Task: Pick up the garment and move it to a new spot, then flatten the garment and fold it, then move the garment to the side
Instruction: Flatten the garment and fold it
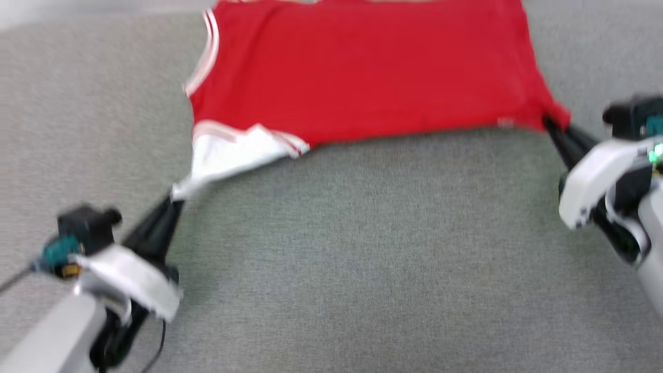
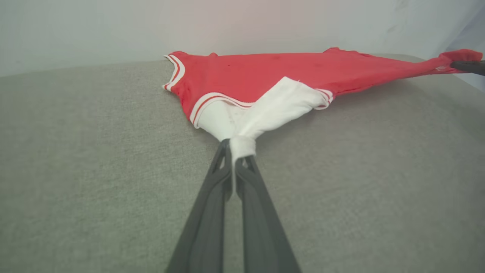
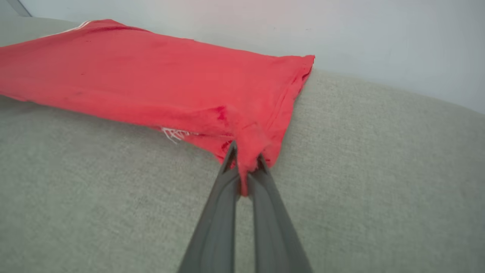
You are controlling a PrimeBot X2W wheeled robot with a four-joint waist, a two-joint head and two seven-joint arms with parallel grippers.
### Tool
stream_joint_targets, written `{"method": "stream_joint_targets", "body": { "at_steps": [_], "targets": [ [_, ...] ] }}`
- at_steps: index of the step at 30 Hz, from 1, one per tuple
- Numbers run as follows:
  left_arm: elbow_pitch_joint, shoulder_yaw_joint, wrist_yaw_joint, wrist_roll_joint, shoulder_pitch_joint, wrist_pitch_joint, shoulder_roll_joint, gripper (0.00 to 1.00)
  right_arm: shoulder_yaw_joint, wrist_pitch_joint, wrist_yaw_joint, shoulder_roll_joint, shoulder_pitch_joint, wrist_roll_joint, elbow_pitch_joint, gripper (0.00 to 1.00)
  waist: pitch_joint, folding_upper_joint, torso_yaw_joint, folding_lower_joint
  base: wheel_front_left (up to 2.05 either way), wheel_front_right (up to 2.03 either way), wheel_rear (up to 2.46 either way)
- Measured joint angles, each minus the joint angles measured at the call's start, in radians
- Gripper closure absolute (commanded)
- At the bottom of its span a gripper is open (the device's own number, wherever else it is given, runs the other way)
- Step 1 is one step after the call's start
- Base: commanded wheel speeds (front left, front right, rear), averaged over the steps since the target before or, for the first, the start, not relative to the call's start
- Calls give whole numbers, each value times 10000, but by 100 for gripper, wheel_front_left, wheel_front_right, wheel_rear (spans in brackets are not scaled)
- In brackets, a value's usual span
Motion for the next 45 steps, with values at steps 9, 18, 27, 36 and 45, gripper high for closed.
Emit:
{"method": "stream_joint_targets", "body": {
  "at_steps": [9, 18, 27, 36, 45],
  "targets": [
    [-1837, -788, 422, -318, 2787, 755, 886, 100, 236, 1214, 2, -1091, 2639, 1463, -1057, 100, -1364, -1, 163, -2, 0, 0, 0],
    [-2986, -1325, 884, -581, 4686, 1137, 1438, 100, -84, 2086, 0, -1515, 4823, 2353, -2270, 100, -2106, 0, -75, -2, 0, 0, 0],
    [-3785, -1331, 1407, -731, 5575, 907, 1624, 100, -832, 2414, 0, -1707, 6414, 2420, -3427, 100, -2521, 0, -314, -1, 0, 0, 0],
    [-4381, -811, 1634, -612, 5185, 656, 1806, 100, -1624, 2803, 0, -1507, 6705, 2253, -4498, 100, -2445, 0, -396, 0, 0, 0, 0],
    [-4681, -144, 1590, -311, 3515, 704, 1871, 100, -2604, 3256, 0, -1198, 6320, 2056, -5323, 100, -1536, 0, -408, 2, 0, 0, 0]
  ]
}}
